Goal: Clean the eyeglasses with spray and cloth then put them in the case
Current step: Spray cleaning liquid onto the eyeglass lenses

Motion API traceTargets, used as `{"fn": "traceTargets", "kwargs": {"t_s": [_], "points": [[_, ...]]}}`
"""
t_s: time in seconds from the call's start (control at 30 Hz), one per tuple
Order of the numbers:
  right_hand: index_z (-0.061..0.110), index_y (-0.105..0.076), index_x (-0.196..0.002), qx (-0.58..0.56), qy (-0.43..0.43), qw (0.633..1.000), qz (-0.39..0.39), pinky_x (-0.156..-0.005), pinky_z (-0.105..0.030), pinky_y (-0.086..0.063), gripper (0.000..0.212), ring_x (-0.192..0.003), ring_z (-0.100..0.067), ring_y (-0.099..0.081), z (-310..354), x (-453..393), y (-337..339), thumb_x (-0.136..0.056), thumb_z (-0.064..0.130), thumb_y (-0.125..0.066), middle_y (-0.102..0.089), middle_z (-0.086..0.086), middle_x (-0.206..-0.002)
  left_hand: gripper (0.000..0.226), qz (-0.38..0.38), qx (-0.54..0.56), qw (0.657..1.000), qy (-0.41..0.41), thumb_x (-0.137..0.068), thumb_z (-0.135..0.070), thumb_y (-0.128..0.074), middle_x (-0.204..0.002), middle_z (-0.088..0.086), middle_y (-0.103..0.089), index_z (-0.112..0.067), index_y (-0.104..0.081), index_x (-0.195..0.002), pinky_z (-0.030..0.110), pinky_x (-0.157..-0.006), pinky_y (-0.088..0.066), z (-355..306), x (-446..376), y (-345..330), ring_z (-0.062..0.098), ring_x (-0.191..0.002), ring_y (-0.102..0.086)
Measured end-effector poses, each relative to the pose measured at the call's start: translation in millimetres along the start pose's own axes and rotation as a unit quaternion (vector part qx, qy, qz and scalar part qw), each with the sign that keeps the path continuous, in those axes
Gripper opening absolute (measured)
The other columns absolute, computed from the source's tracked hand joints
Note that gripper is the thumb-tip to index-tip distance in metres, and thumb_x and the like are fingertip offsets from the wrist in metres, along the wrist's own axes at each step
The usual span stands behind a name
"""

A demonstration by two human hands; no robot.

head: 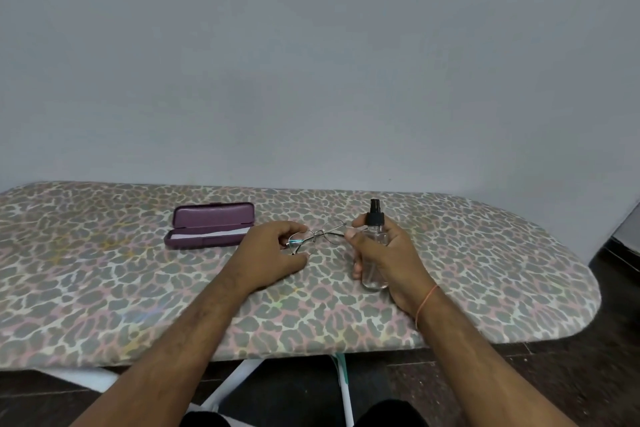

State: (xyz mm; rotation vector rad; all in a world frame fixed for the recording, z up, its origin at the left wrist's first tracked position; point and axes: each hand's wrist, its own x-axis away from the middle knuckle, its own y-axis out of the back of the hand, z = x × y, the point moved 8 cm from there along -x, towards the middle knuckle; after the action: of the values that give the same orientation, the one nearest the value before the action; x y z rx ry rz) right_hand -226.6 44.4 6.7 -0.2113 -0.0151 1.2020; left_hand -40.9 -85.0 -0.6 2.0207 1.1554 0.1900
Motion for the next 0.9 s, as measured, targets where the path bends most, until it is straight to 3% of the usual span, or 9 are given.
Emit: {"fn": "traceTargets", "kwargs": {"t_s": [0.17, 0.3, 0.37, 0.47, 0.6, 0.7, 0.8, 0.9], "points": [[0.015, -0.071, -0.106, 0.019, -0.001, 1.000, -0.008, -0.058, -0.038, -0.057, 0.035, -0.051, -0.025, -0.058, -1, -3, 0, -0.078, 0.025, -0.090, -0.066, -0.011, -0.067, 0.057, 0.037, 0.023, 0.999, 0.026, -0.076, -0.023, -0.083, -0.106, -0.019, -0.076, -0.037, -0.076, -0.131, 0.011, -0.076, -0.050, 4, 0, -1, -0.003, -0.092, -0.070], [0.018, -0.071, -0.110, 0.024, -0.002, 1.000, -0.001, -0.060, -0.036, -0.059, 0.034, -0.054, -0.028, -0.064, 0, 0, 0, -0.082, 0.029, -0.088, -0.069, -0.016, -0.077, 0.057, 0.063, 0.053, 0.996, 0.023, -0.079, -0.010, -0.080, -0.105, -0.017, -0.076, -0.035, -0.075, -0.131, 0.001, -0.070, -0.047, 6, 0, 0, -0.014, -0.084, -0.067], [0.019, -0.071, -0.110, 0.010, -0.012, 1.000, 0.014, -0.059, -0.035, -0.059, 0.035, -0.055, -0.029, -0.067, 1, 2, -3, -0.082, 0.031, -0.087, -0.070, -0.017, -0.082, 0.056, 0.060, 0.060, 0.996, 0.012, -0.083, -0.007, -0.081, -0.106, -0.018, -0.076, -0.031, -0.074, -0.133, 0.000, -0.075, -0.048, 6, 0, 1, -0.016, -0.088, -0.068], [0.020, -0.070, -0.108, -0.043, -0.035, 0.998, 0.021, -0.058, -0.034, -0.056, 0.037, -0.051, -0.023, -0.060, 2, 6, -4, -0.079, 0.034, -0.088, -0.060, -0.013, -0.073, 0.053, 0.058, 0.081, 0.995, -0.009, -0.089, -0.011, -0.085, -0.108, -0.015, -0.079, -0.024, -0.072, -0.139, 0.008, -0.089, -0.055, 4, 3, 1, -0.009, -0.098, -0.072], [0.015, -0.068, -0.102, -0.082, -0.064, 0.994, 0.023, -0.065, -0.037, -0.048, 0.048, -0.049, -0.021, -0.054, 2, 9, -3, -0.090, 0.062, -0.070, -0.055, -0.008, -0.068, 0.056, 0.050, 0.110, 0.992, -0.021, -0.091, -0.015, -0.086, -0.112, -0.012, -0.079, -0.023, -0.069, -0.144, 0.027, -0.100, -0.062, 2, 5, 0, 0.002, -0.105, -0.075], [0.011, -0.069, -0.089, -0.140, -0.079, 0.986, 0.033, -0.064, -0.036, -0.041, 0.068, -0.048, -0.022, -0.052, 1, 11, -7, -0.096, 0.077, -0.052, -0.051, -0.011, -0.065, 0.052, 0.032, 0.126, 0.991, -0.020, -0.091, -0.009, -0.084, -0.112, -0.008, -0.080, -0.026, -0.072, -0.139, 0.021, -0.096, -0.062, -1, 5, 5, 0.004, -0.103, -0.076], [0.008, -0.066, -0.082, -0.148, -0.083, 0.985, 0.042, -0.063, -0.037, -0.040, 0.077, -0.049, -0.023, -0.050, -1, 11, -11, -0.094, 0.083, -0.052, -0.052, -0.013, -0.064, 0.051, 0.034, 0.142, 0.989, -0.012, -0.091, -0.001, -0.082, -0.111, -0.003, -0.080, -0.024, -0.075, -0.135, 0.013, -0.087, -0.059, -2, 7, 6, 0.005, -0.101, -0.078], [0.008, -0.065, -0.079, -0.130, -0.087, 0.987, 0.027, -0.060, -0.034, -0.042, 0.077, -0.049, -0.023, -0.050, -1, 13, -14, -0.093, 0.082, -0.054, -0.052, -0.013, -0.063, 0.050, 0.032, 0.157, 0.987, -0.009, -0.090, -0.001, -0.083, -0.109, -0.004, -0.082, -0.024, -0.076, -0.134, 0.012, -0.088, -0.058, -3, 8, 7, 0.006, -0.100, -0.079]]}}
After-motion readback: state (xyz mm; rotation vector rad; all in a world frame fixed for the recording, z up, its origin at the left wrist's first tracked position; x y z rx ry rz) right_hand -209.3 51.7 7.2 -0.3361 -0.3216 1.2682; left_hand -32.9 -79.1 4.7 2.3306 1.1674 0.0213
